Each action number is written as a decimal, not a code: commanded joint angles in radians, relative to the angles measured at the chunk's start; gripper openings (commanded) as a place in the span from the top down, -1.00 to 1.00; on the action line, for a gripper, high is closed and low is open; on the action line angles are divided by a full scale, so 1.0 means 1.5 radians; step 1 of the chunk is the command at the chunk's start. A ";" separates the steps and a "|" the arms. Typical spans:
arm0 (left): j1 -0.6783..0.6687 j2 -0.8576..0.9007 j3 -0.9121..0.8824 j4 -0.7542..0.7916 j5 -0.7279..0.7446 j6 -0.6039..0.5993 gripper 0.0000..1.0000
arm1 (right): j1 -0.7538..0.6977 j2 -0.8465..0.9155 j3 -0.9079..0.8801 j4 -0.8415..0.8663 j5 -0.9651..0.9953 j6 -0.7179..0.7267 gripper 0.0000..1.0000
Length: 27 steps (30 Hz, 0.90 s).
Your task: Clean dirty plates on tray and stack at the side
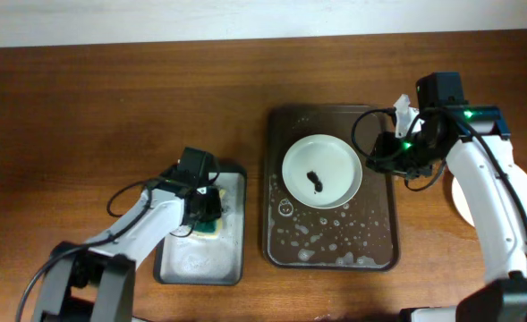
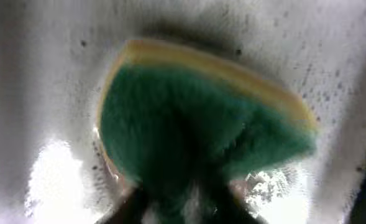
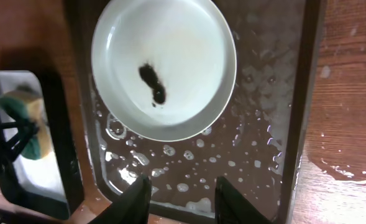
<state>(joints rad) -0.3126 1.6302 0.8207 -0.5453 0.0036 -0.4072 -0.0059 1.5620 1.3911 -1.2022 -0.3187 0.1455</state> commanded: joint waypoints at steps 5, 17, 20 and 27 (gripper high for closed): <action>0.001 0.013 0.060 -0.075 0.006 -0.001 1.00 | 0.005 0.069 -0.001 0.035 0.035 -0.007 0.46; 0.001 -0.021 0.325 -0.223 0.183 0.046 1.00 | 0.004 0.261 -0.001 0.217 0.050 -0.084 0.21; 0.000 -0.021 0.325 -0.223 0.183 0.046 1.00 | 0.004 0.282 -0.001 0.246 0.013 -0.125 0.13; -0.023 -0.021 0.325 -0.213 0.180 0.046 1.00 | 0.005 0.325 -0.013 0.249 0.008 -0.129 0.28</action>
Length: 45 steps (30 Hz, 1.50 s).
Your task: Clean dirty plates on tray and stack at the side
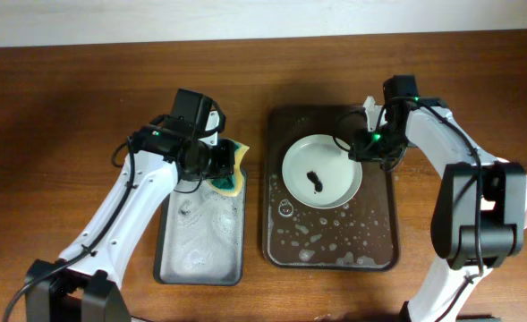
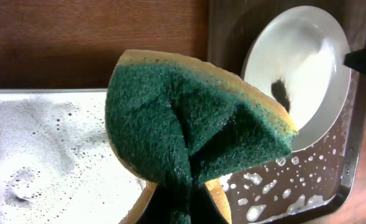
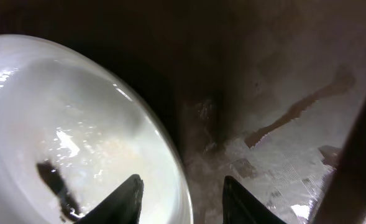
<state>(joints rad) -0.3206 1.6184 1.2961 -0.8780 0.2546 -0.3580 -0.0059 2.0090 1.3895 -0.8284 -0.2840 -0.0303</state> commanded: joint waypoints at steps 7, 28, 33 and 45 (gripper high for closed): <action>-0.045 -0.013 0.008 0.025 0.010 0.013 1.00 | 0.004 0.006 -0.021 -0.043 0.001 0.149 0.92; -0.192 0.199 0.008 0.298 0.112 -0.065 1.00 | 0.082 -0.048 -0.160 -0.023 0.075 0.285 0.92; -0.218 0.285 0.008 0.399 0.169 -0.145 1.00 | 0.082 -0.048 -0.160 -0.033 0.075 0.285 0.92; -0.217 0.366 0.016 0.258 -0.134 -0.160 1.00 | 0.082 -0.048 -0.160 -0.103 0.136 0.285 0.92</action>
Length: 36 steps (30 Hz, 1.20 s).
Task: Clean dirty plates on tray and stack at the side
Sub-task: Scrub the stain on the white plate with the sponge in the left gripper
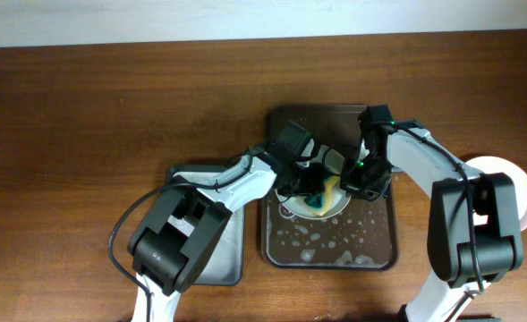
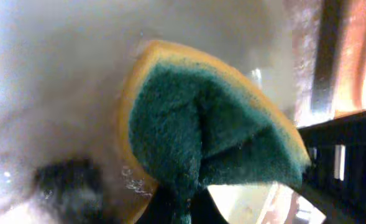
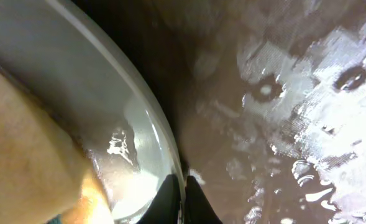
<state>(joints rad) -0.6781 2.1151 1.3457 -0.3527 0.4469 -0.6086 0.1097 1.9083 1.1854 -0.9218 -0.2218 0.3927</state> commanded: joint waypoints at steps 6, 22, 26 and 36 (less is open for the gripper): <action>0.010 0.035 0.054 -0.283 -0.557 0.025 1.00 | 0.005 0.019 -0.024 -0.066 0.107 -0.012 0.92; -0.056 0.064 0.105 -0.078 -0.055 -0.024 1.00 | 0.005 0.019 -0.024 -0.067 0.106 -0.014 0.92; -0.062 0.064 0.105 -0.074 -0.075 -0.012 0.96 | 0.005 0.019 -0.024 -0.069 0.106 -0.014 0.92; -0.031 0.063 0.168 -0.367 -0.507 0.075 1.00 | 0.005 0.018 -0.023 -0.073 0.106 -0.014 0.92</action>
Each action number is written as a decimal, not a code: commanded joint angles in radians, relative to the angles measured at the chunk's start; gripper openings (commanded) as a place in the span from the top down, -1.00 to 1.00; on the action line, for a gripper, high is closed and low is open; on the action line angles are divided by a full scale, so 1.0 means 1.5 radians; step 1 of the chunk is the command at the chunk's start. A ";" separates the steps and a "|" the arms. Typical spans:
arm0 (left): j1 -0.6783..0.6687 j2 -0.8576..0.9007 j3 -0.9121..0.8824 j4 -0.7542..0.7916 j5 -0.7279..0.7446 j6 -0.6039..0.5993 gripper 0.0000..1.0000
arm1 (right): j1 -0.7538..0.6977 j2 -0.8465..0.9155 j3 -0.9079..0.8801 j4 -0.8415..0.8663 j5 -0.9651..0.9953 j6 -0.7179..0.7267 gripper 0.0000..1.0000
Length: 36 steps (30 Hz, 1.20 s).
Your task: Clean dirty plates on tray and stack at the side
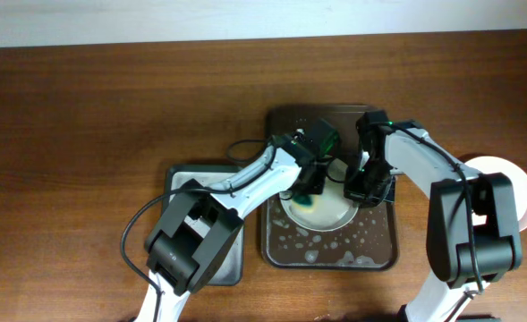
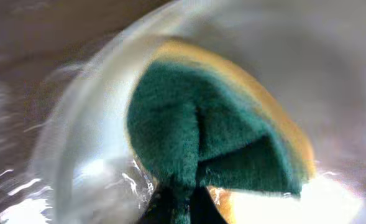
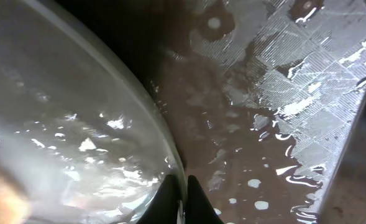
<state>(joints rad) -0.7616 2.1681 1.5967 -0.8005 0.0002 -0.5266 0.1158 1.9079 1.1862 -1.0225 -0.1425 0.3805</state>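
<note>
A white plate [image 1: 327, 213] lies wet on the dark tray [image 1: 375, 250]. My left gripper [image 1: 313, 185] is shut on a green and yellow sponge [image 1: 310, 199], which presses on the plate's far left part. In the left wrist view the sponge [image 2: 214, 140] is folded between the fingers of the left gripper [image 2: 183, 208], against the plate [image 2: 89, 162]. My right gripper [image 1: 358, 190] is shut on the plate's right rim. In the right wrist view the right gripper [image 3: 180, 194] pinches that rim of the plate [image 3: 64, 124]. No dark stain shows.
A grey tray [image 1: 167, 179] of soapy water lies left of the dark tray, partly under my left arm. A pale plate [image 1: 526, 199] sits on the table at the right edge. Water drops and foam cover the dark tray's floor [image 3: 269, 143].
The sponge has shifted from the plate's middle toward its far left side. The dark blot seen beside the sponge in the left wrist view no longer shows. My right gripper still pinches the rim.
First my left gripper held the sponge in the soapy tray and my right gripper hung open over the dark tray. Then the sponge was lifted and the right fingers flanked the plate's rim. Later the sponge was on the plate, rim pinched, as now.
</note>
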 commanded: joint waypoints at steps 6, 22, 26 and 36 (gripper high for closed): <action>0.024 0.028 0.051 -0.120 -0.231 0.017 1.00 | 0.001 0.017 -0.024 -0.010 0.053 -0.006 0.92; 0.159 -0.139 0.297 -0.507 -0.125 0.094 1.00 | 0.020 -0.300 -0.011 -0.022 0.153 -0.096 0.92; 0.174 -0.191 0.242 -0.491 -0.102 0.123 1.00 | 0.092 -0.351 -0.011 -0.024 0.282 -0.090 0.92; 0.221 -0.367 -0.247 -0.171 -0.004 0.122 1.00 | 0.285 -0.367 -0.010 -0.043 0.593 -0.008 0.92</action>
<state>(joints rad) -0.4736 1.6966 1.3613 -1.1385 -0.0834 -0.3576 0.4747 1.3796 1.1702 -1.0725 0.5423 0.2989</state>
